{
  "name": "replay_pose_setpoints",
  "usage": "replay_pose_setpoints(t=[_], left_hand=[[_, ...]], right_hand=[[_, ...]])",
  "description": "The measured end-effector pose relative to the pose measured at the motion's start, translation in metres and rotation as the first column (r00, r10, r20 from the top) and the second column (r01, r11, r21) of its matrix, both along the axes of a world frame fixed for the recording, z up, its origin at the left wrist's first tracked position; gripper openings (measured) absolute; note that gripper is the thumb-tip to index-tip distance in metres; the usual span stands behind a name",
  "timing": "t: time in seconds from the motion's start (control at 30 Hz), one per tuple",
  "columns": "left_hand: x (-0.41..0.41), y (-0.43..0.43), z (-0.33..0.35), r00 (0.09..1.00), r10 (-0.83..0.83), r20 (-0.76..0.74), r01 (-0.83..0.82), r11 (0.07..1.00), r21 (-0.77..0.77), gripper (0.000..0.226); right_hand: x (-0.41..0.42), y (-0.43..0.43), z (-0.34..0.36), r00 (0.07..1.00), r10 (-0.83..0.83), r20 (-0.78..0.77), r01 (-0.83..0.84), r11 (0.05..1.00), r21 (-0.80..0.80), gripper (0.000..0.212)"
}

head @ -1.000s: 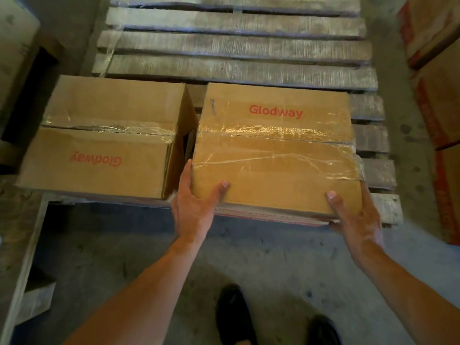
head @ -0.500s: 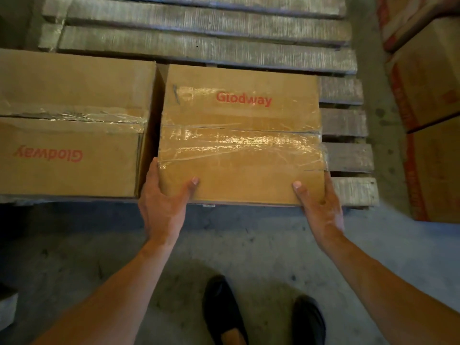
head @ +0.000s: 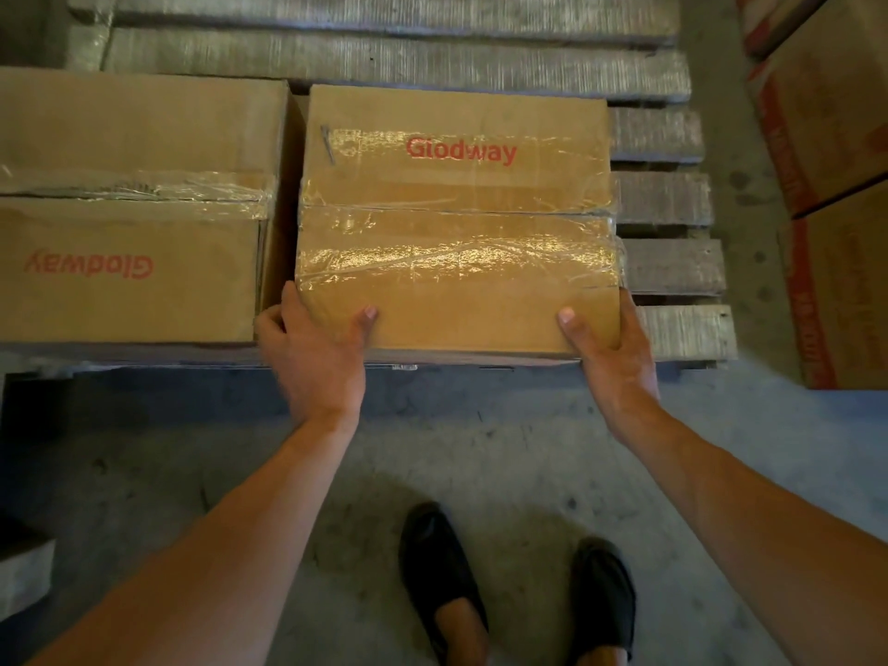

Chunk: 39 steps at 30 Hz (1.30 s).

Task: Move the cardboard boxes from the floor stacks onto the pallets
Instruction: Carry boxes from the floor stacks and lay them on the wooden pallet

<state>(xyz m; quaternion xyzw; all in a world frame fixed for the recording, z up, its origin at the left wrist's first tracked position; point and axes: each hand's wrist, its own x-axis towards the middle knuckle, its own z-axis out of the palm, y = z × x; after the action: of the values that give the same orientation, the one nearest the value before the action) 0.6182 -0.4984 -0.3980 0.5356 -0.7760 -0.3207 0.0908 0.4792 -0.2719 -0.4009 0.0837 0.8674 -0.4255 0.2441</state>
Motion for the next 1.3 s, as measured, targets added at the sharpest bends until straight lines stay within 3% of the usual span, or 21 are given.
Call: replay_pose_setpoints(t=[0.17,0.33,0.8,0.97,1.13,1.3], left_hand=[[-0.002,0.006,0.007,0.966,-0.138,0.218,0.210,0.909,-0.359,0.063],[0.001,-0.002,0.002,0.976,-0.078,0.203,0.121,0.971,-0.206,0.106],[0.005,-0.007,-0.005,0.959,-0.143,0.246,0.197,0.957,-0.211,0.099],[-0.003,-0.006,0.014,0.940,-0.196,0.281,0.262,0.939,-0.223,0.099],[-0.057,0.018,0.075,0.871,-0.474,0.128,0.490,0.820,-0.296,0.081],[-0.152,0.052,0.135,0.670,-0.739,0.073,0.709,0.608,-0.358,0.079]], right_hand=[[0.003,-0.004,-0.003,1.000,-0.002,0.010,0.002,1.000,0.011,0.084],[-0.004,-0.008,-0.002,1.000,0.027,0.004,-0.026,0.999,-0.027,0.080],[-0.003,-0.009,-0.006,0.998,0.055,-0.011,-0.055,0.998,0.037,0.081],[-0.007,-0.009,0.010,0.986,0.151,-0.066,-0.143,0.983,0.117,0.082],[-0.032,0.007,0.066,0.906,0.185,-0.380,-0.104,0.969,0.223,0.073],[-0.085,0.057,0.133,0.836,0.213,-0.506,-0.051,0.948,0.315,0.071]])
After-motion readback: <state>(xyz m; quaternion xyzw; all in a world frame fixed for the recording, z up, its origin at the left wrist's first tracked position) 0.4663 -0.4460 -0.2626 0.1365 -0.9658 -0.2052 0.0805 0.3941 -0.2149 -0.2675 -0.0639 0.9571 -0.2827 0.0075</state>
